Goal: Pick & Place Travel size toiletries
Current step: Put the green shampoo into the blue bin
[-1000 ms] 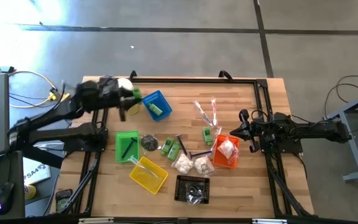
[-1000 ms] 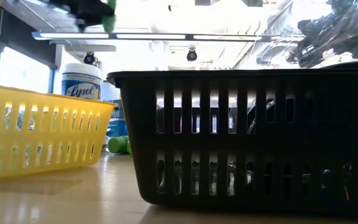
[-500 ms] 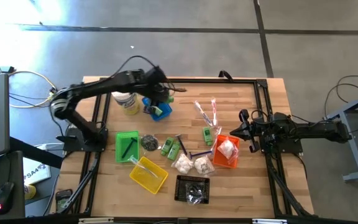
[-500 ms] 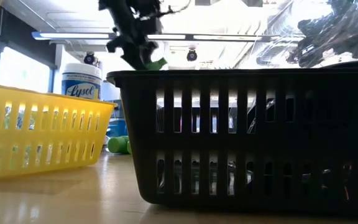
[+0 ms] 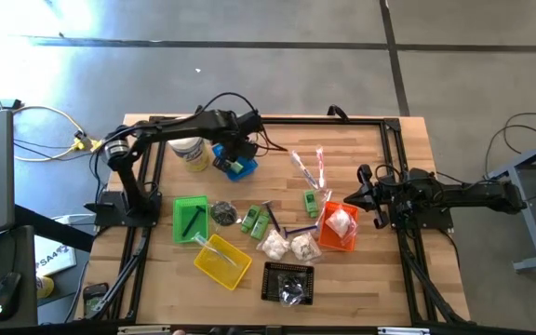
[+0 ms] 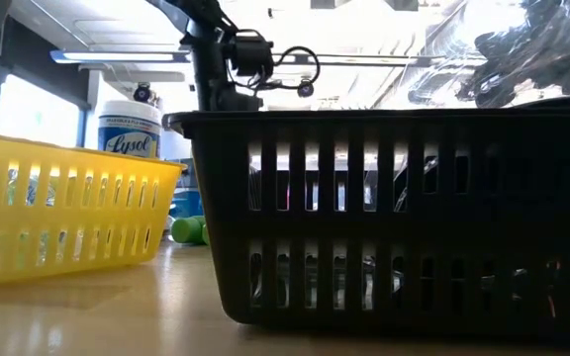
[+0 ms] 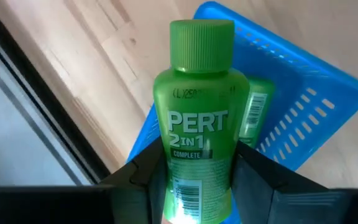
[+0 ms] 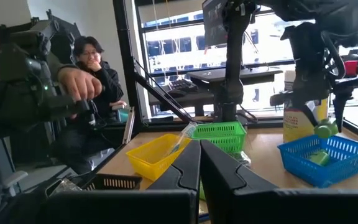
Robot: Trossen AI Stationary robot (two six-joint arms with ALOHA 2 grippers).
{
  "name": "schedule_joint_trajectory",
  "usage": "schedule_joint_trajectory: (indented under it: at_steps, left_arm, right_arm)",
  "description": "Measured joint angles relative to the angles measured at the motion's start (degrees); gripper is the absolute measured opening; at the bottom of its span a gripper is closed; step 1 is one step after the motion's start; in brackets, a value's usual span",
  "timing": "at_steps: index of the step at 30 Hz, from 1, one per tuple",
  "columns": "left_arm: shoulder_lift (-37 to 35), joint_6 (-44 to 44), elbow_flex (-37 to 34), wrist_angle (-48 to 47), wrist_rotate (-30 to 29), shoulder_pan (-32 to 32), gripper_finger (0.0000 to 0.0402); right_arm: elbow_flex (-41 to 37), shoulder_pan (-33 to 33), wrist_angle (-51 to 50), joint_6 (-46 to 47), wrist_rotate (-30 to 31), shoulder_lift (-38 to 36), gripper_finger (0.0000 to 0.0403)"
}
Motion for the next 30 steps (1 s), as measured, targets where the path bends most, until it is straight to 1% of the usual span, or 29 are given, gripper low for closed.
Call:
schedule_joint_trajectory:
  at_steps: [9, 16, 26, 28, 30]
  left_arm:
    - [3.9, 3.3, 0.0, -1.4, -0.8, 0.0, 0.0134]
    - [7.6, 2.9, -0.1, -1.3, -0.6, 0.0, 0.0134]
    - [8.2, 2.6, -0.1, -1.1, -0.3, 0.0, 0.0135]
    - [8.2, 2.7, -0.1, -1.2, 1.1, 0.1, 0.0143]
    - [8.2, 3.0, -0.1, -1.0, 2.6, 0.1, 0.0161]
  right_arm:
    - [0.0, 0.0, 0.1, -0.5, 0.1, 0.0, 0.0002]
    - [0.0, 0.0, 0.1, -0.6, 0.3, 0.0, 0.0002]
    - [0.0, 0.0, 0.1, -1.2, 0.5, 0.0, 0.0002]
    - [0.0, 0.0, 0.1, -1.2, 0.5, 0.0, 0.0002]
    - [0.0, 0.0, 0.1, -0.9, 0.4, 0.0, 0.0002]
